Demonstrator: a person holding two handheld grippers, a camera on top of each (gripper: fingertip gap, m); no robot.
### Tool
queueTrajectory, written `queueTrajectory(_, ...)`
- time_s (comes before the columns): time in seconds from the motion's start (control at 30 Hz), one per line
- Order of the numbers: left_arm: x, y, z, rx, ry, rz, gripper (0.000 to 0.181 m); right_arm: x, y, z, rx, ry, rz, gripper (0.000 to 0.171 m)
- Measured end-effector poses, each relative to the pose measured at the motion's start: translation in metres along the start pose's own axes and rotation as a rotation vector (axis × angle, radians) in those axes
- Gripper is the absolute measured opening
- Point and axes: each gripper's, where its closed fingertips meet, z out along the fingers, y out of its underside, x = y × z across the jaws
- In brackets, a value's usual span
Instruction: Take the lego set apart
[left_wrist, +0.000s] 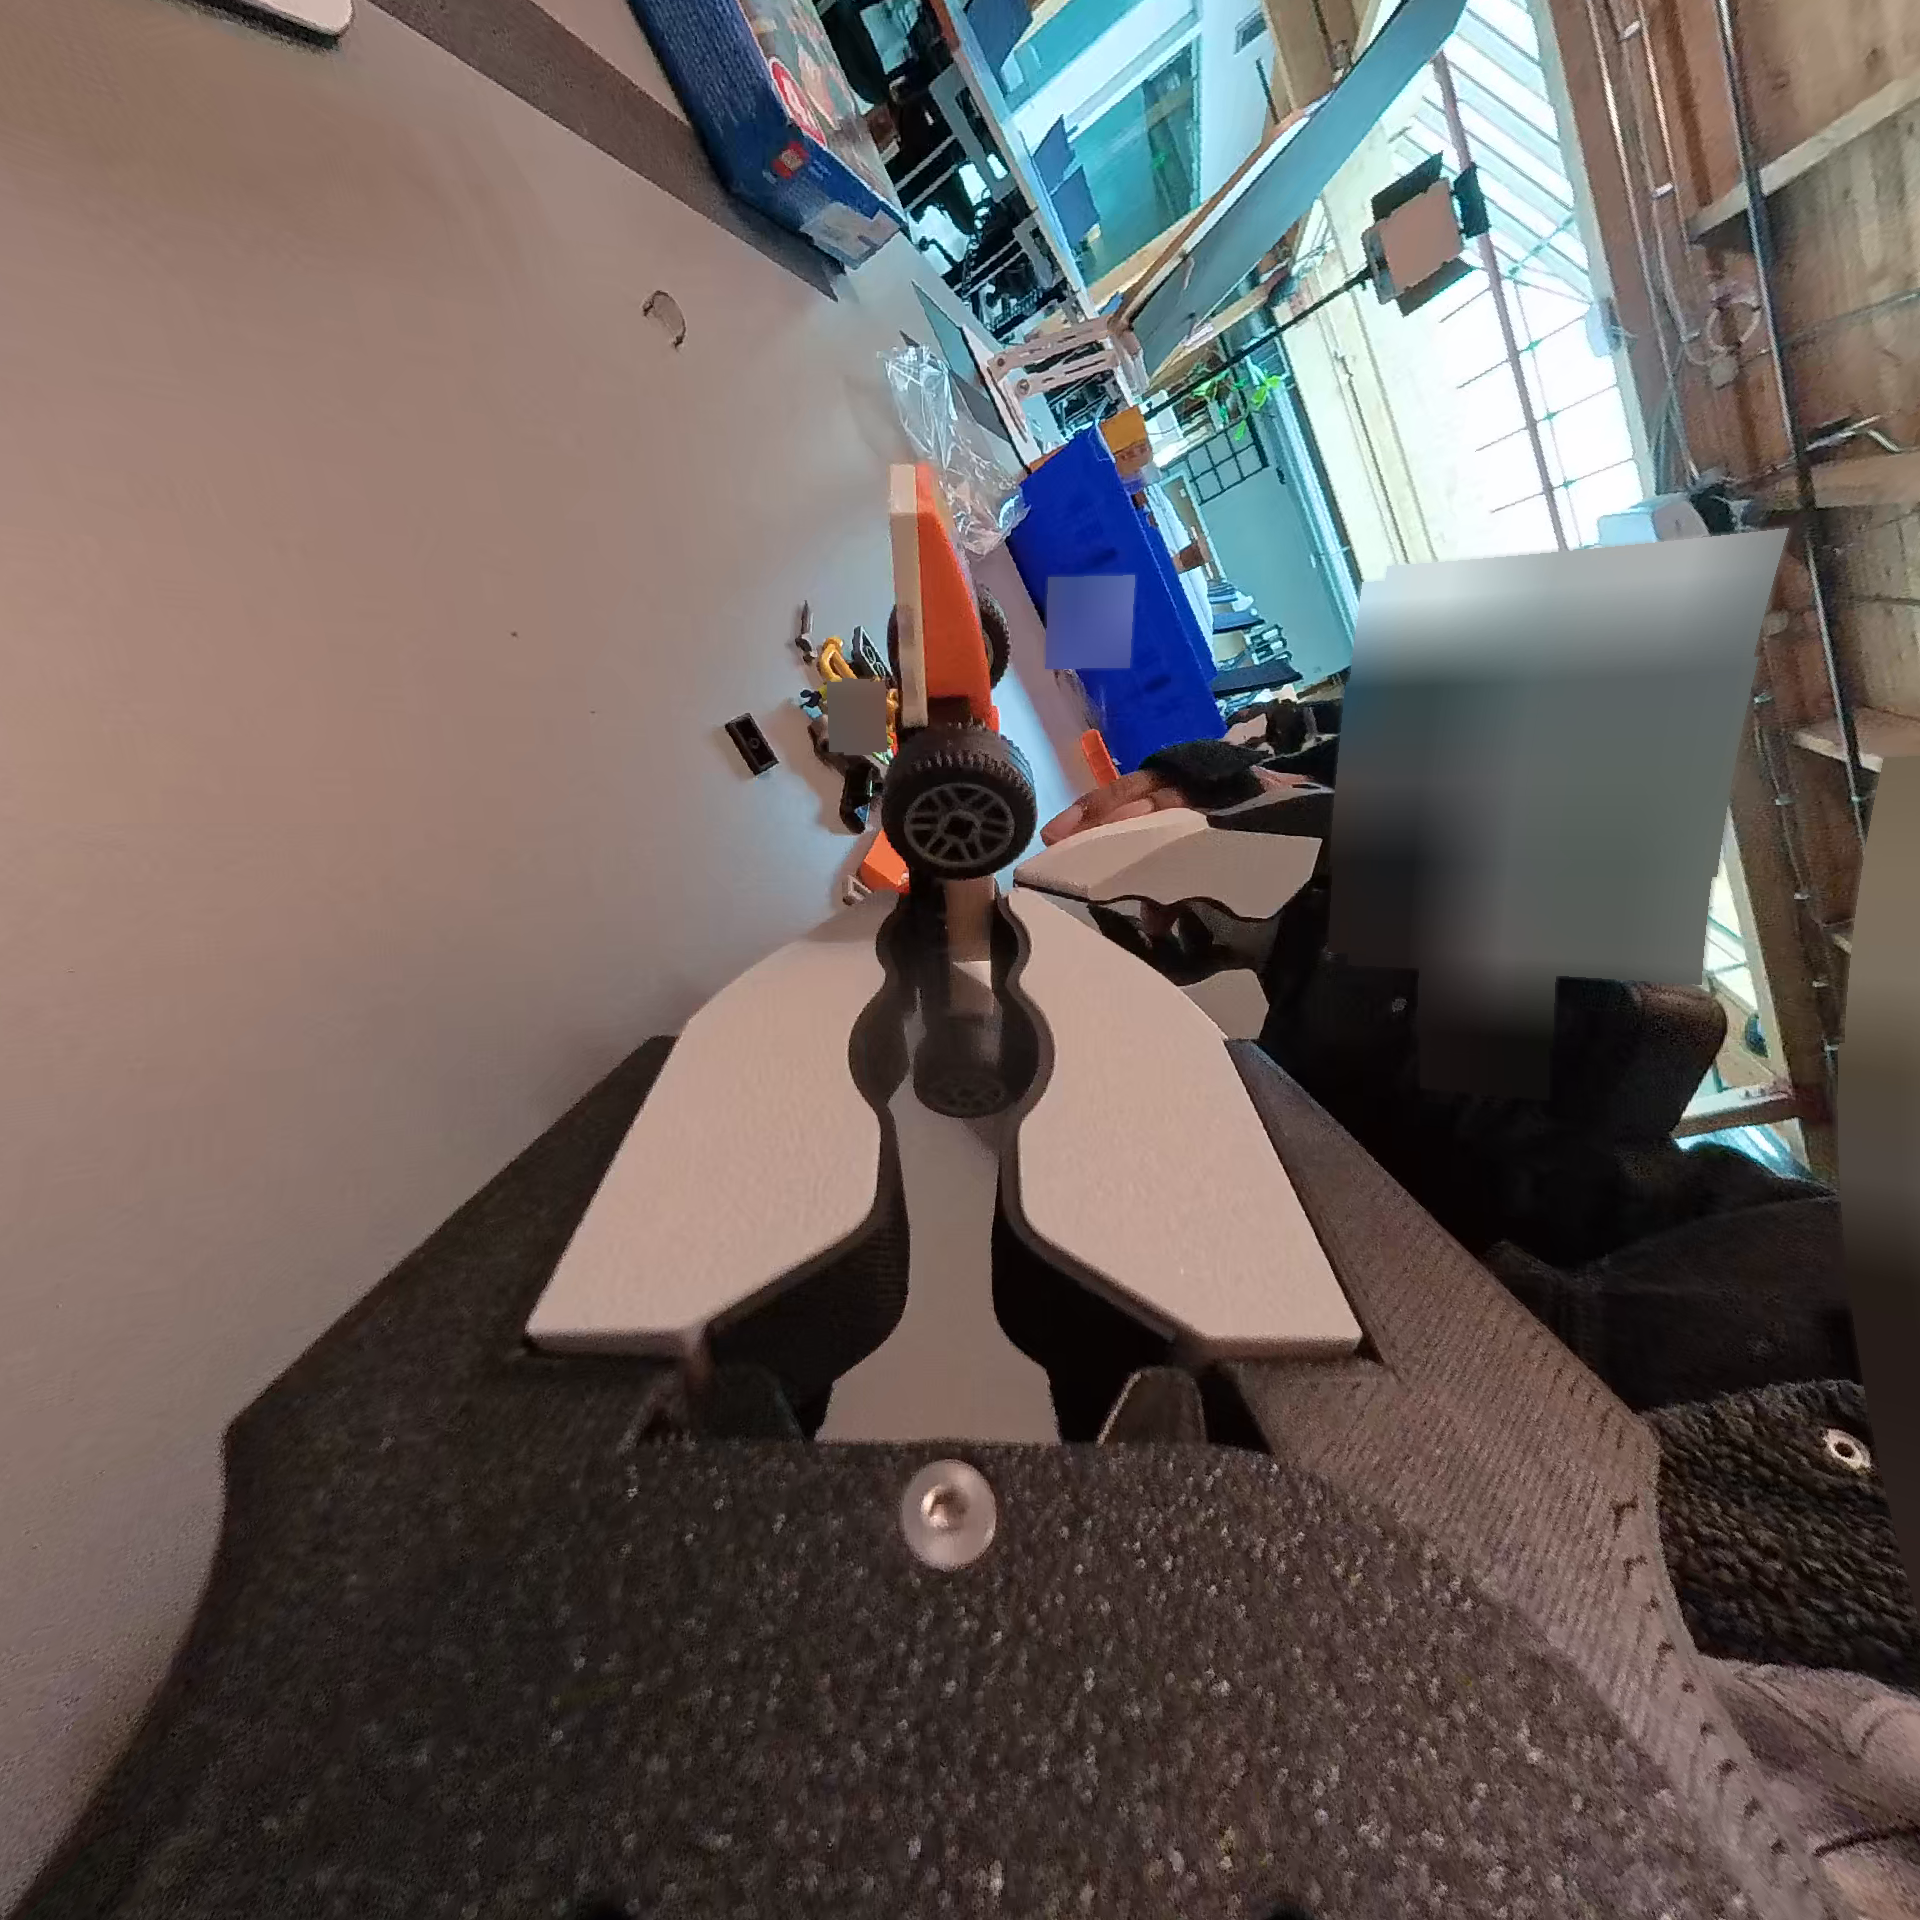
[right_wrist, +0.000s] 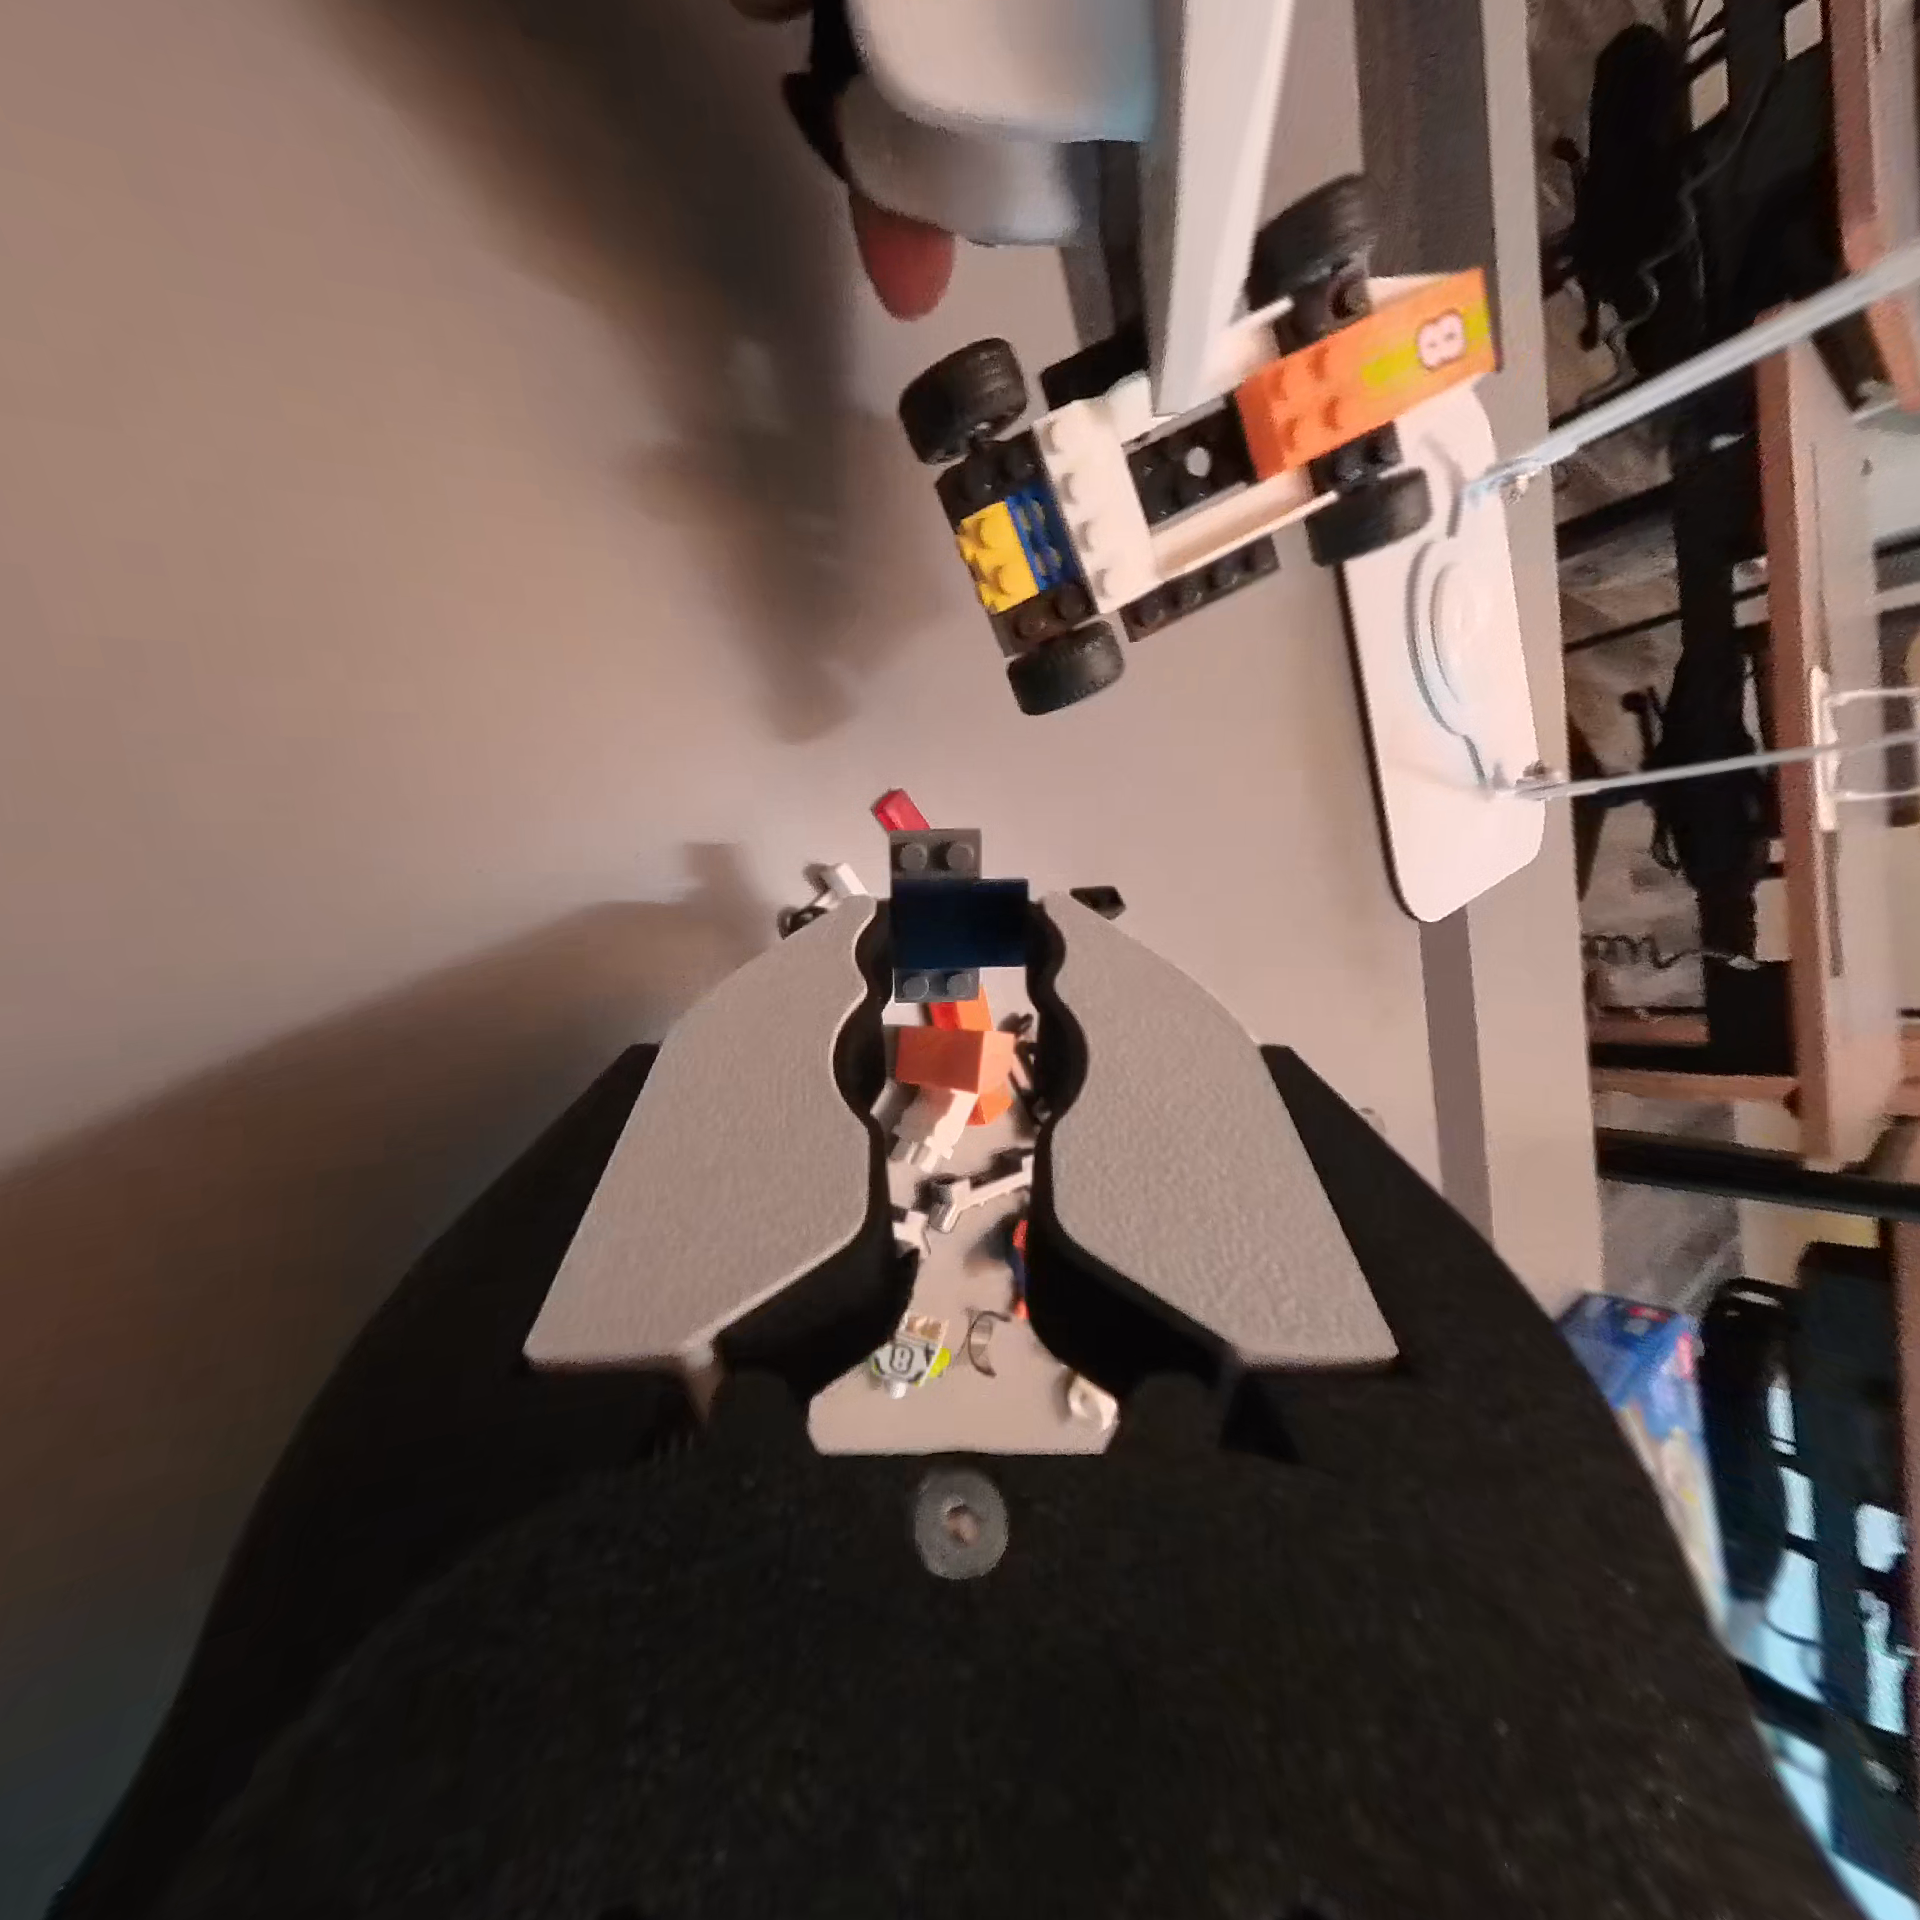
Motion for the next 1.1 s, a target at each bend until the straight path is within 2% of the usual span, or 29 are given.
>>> queueTrajectory(0.13,0.002,0.001,0.001,-0.002,0.009,0.000,0.013,0.000,-0.005,-0.005,0.080,-0.039,0.113,0.024)
queueTrajectory(0.3,0.006,0.004,0.003,-0.014,0.030,0.003,0.013,0.004,-0.022,-0.021,0.270,-0.151,0.389,0.024)
queueTrajectory(0.43,0.003,0.020,0.011,-0.100,0.012,0.000,0.013,0.011,-0.038,-0.039,0.453,-0.253,0.598,0.024)
queueTrajectory(0.57,-0.004,0.038,0.019,-0.190,-0.035,0.008,0.013,0.015,-0.041,-0.047,0.538,-0.295,0.706,0.024)
queueTrajectory(0.67,-0.004,0.037,0.015,-0.211,-0.069,0.037,0.044,0.012,-0.041,-0.047,0.545,-0.289,0.710,0.024)
queueTrajectory(0.73,-0.011,0.029,0.007,-0.189,-0.129,0.060,0.054,0.010,-0.039,-0.045,0.521,-0.269,0.686,0.024)
queueTrajectory(0.83,-0.015,0.016,-0.007,-0.163,-0.210,0.133,0.049,0.004,-0.034,-0.037,0.434,-0.195,0.584,0.024)
queueTrajectory(0.93,0.022,0.021,-0.001,-0.183,-0.047,0.154,0.031,0.001,-0.033,-0.030,0.347,-0.102,0.450,0.024)
queueTrajectory(1.1,0.051,0.054,0.021,-0.298,0.098,0.153,0.031,-0.003,-0.046,-0.020,0.270,0.016,0.239,0.024)
